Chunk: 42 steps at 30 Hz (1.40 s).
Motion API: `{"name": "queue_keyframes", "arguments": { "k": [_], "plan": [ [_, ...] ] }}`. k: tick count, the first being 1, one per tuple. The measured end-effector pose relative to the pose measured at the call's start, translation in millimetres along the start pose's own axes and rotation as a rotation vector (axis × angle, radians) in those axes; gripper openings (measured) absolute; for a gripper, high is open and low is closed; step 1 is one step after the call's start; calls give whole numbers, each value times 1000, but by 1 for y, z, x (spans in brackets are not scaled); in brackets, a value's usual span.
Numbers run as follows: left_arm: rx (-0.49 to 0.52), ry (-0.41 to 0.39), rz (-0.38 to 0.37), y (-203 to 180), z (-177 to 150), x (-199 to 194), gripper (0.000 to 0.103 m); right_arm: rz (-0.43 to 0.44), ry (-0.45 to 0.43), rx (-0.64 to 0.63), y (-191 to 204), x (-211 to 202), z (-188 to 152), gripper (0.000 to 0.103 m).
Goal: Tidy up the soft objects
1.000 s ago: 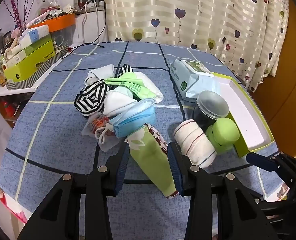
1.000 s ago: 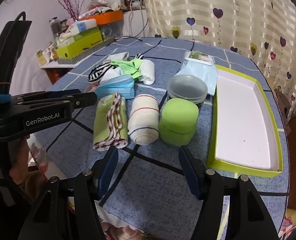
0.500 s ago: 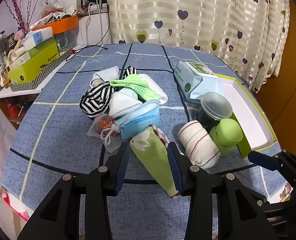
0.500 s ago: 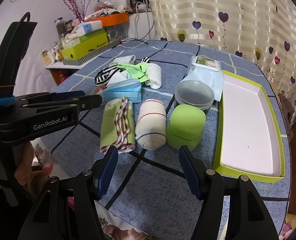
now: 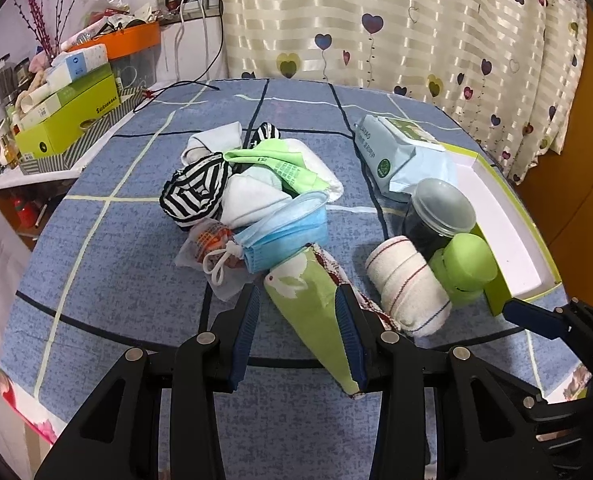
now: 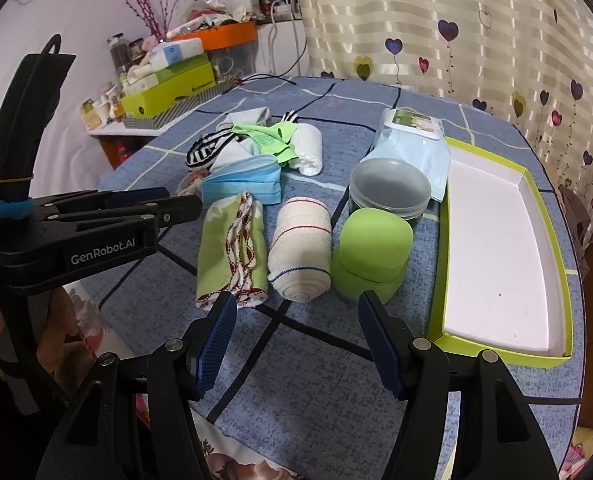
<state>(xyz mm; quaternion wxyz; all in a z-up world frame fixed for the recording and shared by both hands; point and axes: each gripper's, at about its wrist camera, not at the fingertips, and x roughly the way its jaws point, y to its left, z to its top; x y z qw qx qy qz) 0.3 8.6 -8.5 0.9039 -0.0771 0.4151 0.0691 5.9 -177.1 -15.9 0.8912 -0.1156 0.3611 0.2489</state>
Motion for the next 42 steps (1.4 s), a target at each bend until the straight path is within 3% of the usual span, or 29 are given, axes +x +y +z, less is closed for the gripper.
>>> {"name": "queue_keyframes", "arguments": {
  "k": [13, 42],
  "plan": [
    [-17, -2, -41, 4, 0, 0, 41, 2, 1, -4, 2, 3, 2, 64],
    [8, -11, -55, -2, -3, 1, 41, -2, 4, 2, 3, 4, 4, 64]
  ]
}}
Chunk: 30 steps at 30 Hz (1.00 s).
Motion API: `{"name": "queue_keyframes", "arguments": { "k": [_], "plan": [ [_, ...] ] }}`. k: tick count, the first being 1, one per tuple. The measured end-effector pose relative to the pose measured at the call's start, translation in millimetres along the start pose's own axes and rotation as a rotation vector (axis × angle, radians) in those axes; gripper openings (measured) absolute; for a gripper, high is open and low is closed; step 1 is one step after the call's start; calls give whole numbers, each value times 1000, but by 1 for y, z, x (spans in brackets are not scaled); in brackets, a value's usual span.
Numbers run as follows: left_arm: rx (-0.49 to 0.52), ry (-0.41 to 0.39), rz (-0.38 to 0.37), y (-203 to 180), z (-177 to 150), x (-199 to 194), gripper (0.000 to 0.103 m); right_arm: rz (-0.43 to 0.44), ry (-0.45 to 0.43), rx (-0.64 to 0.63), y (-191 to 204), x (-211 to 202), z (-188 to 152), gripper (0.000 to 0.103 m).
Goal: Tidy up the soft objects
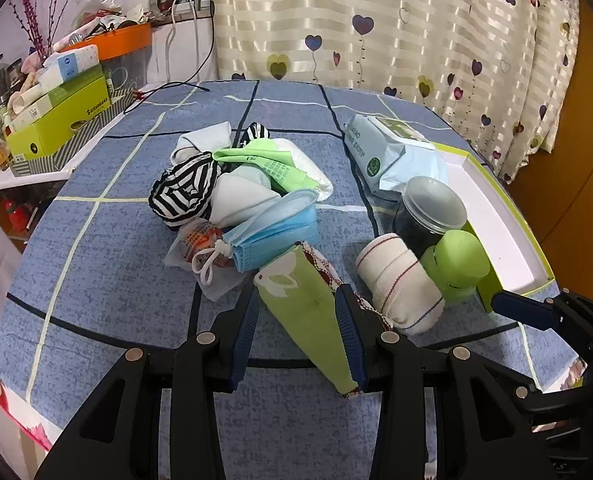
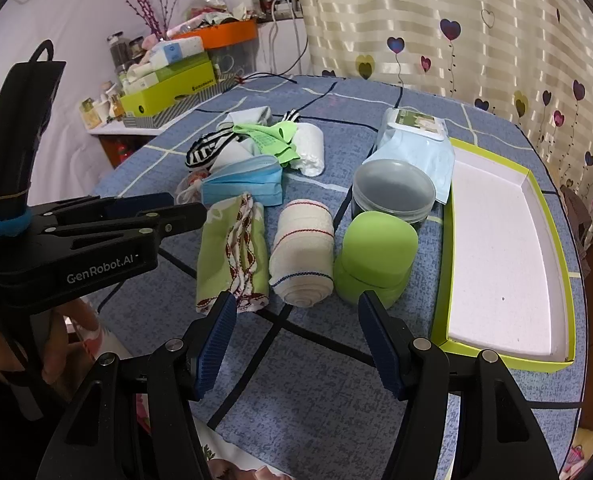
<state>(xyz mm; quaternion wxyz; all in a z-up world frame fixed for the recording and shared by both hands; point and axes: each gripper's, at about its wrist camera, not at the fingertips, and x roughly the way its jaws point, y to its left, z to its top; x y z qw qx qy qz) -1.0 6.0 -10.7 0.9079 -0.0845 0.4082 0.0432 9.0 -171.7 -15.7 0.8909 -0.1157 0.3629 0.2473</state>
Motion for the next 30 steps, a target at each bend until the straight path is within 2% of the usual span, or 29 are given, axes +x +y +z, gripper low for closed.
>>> {"name": "queue_keyframes", "arguments": {
  "k": [16, 19, 30],
  "plan": [
    [-36, -6, -59, 7, -3, -1, 41, 4, -6, -2, 1, -1, 1, 64],
    [-43, -6, -72, 8, -4, -1, 51, 3, -7, -4, 1, -1, 1, 64],
    [-60, 27, -87, 9, -6, 6, 52, 3, -6, 0, 0, 0, 1, 64]
  ]
}}
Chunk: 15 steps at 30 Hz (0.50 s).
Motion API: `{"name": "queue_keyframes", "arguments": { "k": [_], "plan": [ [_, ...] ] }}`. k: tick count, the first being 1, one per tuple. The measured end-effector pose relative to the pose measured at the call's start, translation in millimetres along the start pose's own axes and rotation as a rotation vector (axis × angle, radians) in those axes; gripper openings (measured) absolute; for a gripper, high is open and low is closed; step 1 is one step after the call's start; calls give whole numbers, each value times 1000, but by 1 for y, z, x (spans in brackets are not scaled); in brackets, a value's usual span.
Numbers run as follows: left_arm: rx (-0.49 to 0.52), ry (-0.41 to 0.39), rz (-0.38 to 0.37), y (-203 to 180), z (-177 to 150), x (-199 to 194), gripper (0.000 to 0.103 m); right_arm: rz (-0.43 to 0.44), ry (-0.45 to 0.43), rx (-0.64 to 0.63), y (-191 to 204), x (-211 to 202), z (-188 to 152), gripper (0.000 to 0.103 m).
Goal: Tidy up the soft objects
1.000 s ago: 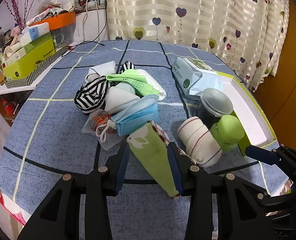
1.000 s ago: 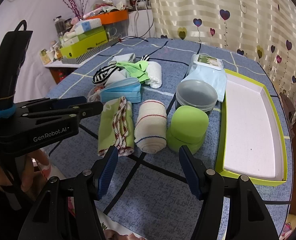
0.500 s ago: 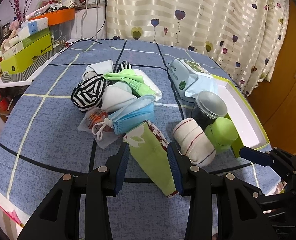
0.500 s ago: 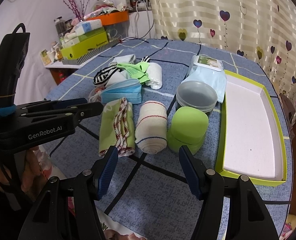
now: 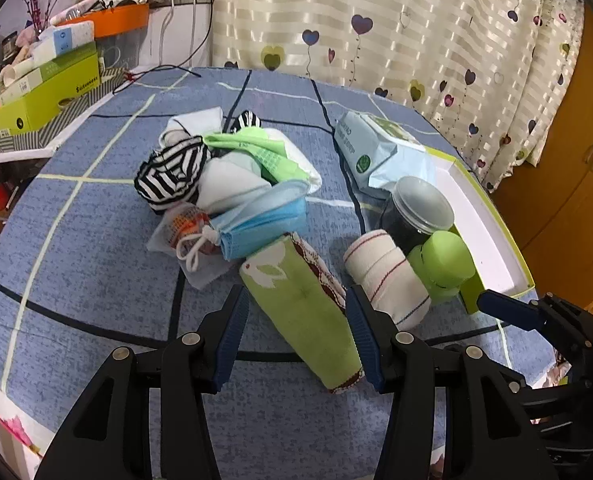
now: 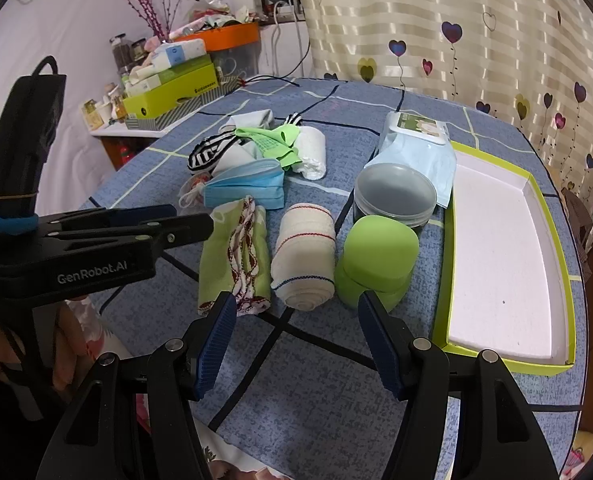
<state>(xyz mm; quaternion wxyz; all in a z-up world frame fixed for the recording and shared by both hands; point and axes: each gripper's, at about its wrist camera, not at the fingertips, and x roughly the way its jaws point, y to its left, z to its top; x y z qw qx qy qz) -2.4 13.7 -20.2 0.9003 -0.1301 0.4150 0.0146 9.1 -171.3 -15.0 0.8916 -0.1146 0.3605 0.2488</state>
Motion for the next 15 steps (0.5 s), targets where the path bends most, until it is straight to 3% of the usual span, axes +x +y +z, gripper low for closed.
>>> {"name": "queue_keyframes", "arguments": {
  "k": [15],
  "plan": [
    [-65, 117, -27, -3, -10, 36, 52, 8, -3, 14, -4, 0, -2, 64]
  ]
}}
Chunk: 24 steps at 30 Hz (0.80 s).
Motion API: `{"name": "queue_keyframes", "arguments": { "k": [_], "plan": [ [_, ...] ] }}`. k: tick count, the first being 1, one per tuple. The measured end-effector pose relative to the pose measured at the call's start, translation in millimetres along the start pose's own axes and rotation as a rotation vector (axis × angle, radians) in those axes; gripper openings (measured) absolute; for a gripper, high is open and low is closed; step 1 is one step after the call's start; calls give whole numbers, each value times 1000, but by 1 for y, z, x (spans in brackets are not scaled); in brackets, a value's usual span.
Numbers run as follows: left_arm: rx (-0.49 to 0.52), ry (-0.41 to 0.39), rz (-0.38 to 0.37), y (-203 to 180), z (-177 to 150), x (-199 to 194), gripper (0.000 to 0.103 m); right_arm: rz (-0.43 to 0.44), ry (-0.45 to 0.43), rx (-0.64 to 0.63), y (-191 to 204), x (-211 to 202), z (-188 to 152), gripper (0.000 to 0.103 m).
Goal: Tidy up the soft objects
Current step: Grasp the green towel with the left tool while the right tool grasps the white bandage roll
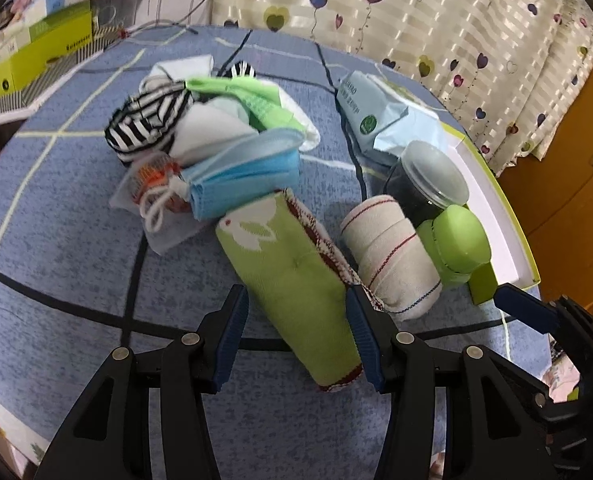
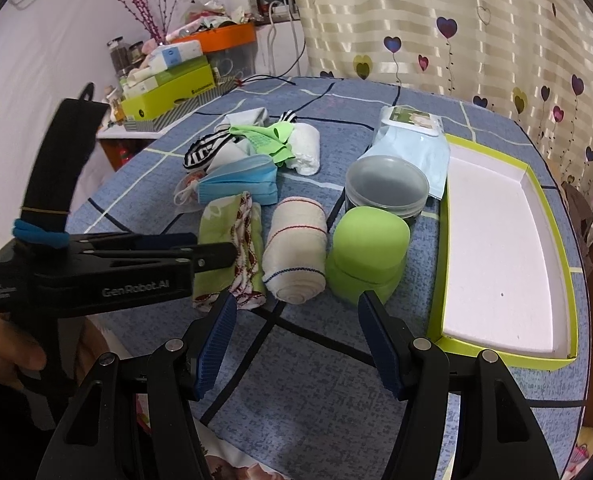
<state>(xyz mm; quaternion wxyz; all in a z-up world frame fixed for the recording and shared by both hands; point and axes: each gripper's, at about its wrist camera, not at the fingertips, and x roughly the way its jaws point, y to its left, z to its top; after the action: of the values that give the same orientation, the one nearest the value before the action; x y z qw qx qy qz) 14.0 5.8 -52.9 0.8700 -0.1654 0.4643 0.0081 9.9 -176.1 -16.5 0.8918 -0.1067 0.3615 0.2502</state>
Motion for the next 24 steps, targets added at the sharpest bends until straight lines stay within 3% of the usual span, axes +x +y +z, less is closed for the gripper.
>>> {"name": "queue_keyframes", "arguments": {
  "k": [10, 11, 12, 15, 24],
  "plan": [
    [-59, 45, -47, 7, 3, 10, 52, -7, 5, 11, -8, 1, -1, 64],
    [-60, 44, -56, 8, 3, 9, 48, -7, 3, 11, -8, 1, -2, 64],
    [-64, 46, -80, 9, 3, 9, 37, -7, 2, 11, -8, 1, -1, 64],
    [-50, 28, -88, 9, 2, 3, 26, -4, 7, 8, -7, 3, -1, 64],
    [-14, -29, -76, 18, 3, -17, 20, 15, 38, 10, 2, 24, 2, 64]
  ]
}}
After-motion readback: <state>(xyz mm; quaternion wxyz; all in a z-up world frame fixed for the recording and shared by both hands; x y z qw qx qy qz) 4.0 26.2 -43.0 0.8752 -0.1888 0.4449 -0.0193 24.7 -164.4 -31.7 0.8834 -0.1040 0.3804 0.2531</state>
